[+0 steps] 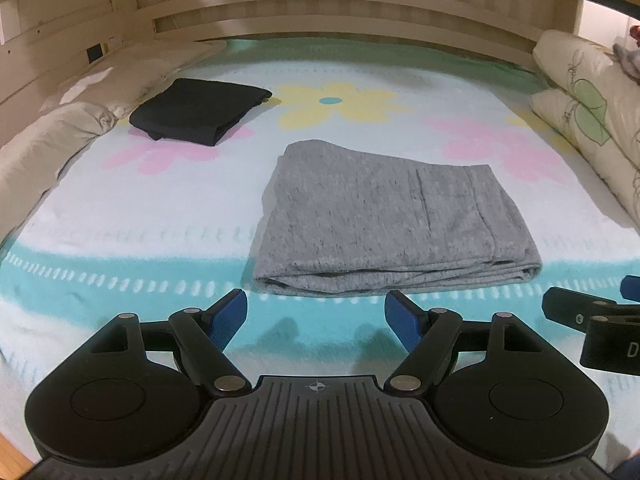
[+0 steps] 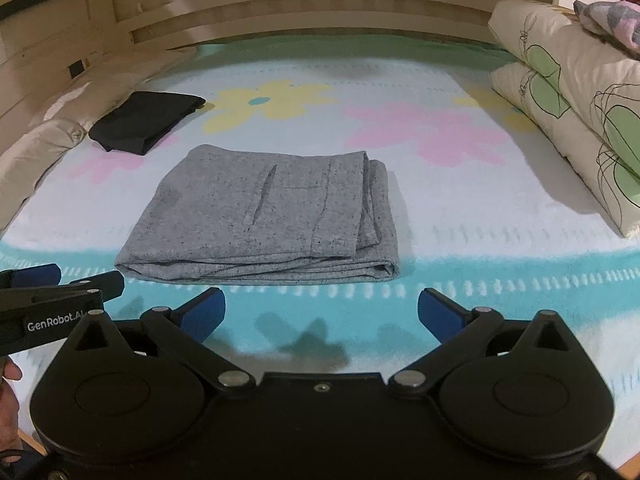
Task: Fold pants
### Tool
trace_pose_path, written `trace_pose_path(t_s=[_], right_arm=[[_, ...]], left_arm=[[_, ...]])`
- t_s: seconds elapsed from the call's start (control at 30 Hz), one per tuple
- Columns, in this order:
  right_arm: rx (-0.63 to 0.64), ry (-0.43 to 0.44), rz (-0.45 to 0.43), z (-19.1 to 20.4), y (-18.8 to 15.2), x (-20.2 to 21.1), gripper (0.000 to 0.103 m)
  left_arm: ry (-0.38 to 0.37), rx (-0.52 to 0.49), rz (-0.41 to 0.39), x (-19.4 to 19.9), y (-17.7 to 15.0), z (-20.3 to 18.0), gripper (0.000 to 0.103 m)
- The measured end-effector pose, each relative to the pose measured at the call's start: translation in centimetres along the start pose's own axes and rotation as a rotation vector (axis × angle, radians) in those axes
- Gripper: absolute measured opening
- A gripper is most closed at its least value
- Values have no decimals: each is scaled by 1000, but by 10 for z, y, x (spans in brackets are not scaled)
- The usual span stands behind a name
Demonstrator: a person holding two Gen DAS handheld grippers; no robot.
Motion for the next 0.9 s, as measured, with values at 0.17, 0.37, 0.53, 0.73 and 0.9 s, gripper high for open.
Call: trace_pose_path(t_s=[0.17, 0.37, 0.53, 0.73, 0.9], right_arm=[[5, -9, 7, 0, -1, -1, 102], [17, -28, 24, 0, -3, -5, 102], [18, -41, 40, 0, -4, -8, 102], [11, -40, 76, -2, -6, -12, 102], [5, -34, 92, -3, -6, -14, 102]], left_arm=[[-7, 2, 19, -1, 0, 2, 75], [5, -18, 7, 2, -2, -1, 75], [9, -33, 9, 2, -2, -5, 75], [12, -43, 11, 1, -4, -7, 75], [13, -48, 15, 1, -4, -9, 75]])
Point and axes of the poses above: each gripper's, at about its wrist camera, not at the fingertips, and x roughly against the way its jaws point, z to its left, y to its top, the point moved 1 cm from there along -x, roughly the way its jaws point, and after that the axes turned 9 degrees about -y, right-handed, at the moved point
